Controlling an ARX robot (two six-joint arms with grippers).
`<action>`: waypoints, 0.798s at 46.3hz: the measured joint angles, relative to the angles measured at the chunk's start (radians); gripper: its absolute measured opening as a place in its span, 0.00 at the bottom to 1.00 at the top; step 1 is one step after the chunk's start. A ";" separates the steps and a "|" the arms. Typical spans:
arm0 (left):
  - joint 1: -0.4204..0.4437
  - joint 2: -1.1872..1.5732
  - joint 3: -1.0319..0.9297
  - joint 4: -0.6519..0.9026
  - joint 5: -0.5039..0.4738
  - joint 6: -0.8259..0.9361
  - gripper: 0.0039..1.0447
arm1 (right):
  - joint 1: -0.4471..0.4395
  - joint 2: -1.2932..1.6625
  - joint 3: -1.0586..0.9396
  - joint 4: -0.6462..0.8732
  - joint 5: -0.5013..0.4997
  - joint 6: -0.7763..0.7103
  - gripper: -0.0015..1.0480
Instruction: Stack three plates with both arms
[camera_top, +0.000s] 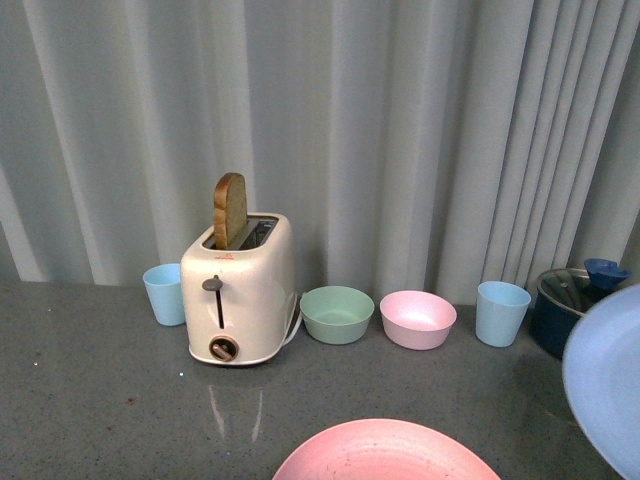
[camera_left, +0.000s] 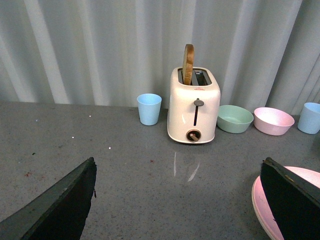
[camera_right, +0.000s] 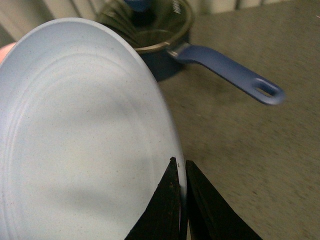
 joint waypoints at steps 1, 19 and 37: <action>0.000 0.000 0.000 0.000 0.000 0.000 0.94 | 0.025 -0.001 -0.003 0.015 0.002 0.020 0.03; 0.000 0.000 0.000 0.000 0.000 0.000 0.94 | 0.492 0.068 -0.063 0.211 0.064 0.265 0.03; 0.000 0.000 0.000 0.000 0.000 0.000 0.94 | 0.660 0.192 -0.075 0.264 0.082 0.371 0.03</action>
